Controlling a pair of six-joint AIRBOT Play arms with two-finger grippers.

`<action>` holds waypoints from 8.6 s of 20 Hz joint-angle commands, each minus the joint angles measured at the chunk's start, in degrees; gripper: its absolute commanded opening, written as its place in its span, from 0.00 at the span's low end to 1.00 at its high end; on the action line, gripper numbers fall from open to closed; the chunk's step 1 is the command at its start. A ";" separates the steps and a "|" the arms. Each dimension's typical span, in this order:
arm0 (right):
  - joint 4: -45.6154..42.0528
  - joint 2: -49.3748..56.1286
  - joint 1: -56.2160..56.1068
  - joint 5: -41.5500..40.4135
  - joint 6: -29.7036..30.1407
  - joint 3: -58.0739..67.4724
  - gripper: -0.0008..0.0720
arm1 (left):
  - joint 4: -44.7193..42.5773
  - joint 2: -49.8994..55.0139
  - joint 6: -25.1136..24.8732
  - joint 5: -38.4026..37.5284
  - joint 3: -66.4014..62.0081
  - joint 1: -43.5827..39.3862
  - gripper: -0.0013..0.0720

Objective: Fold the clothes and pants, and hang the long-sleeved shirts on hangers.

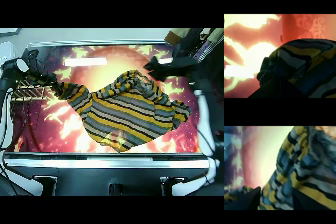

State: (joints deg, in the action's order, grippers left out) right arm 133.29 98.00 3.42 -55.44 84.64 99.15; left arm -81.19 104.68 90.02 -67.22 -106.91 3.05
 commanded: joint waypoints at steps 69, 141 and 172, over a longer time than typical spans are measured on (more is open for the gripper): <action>4.87 -62.23 5.31 0.90 -6.82 -13.75 0.05 | 2.82 -38.12 -5.09 2.23 -8.81 -11.23 0.04; -0.37 -34.42 9.42 -9.16 10.16 -67.80 0.05 | 42.62 -34.34 -13.55 12.28 71.25 -14.19 0.99; 8.13 -63.63 9.44 -15.54 11.93 -31.36 0.05 | 25.24 -55.15 -4.87 17.16 42.25 -13.33 0.04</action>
State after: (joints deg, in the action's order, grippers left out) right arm 140.51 37.69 12.91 -71.40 96.01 52.42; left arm -44.14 59.44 81.08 -50.15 -53.69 -15.14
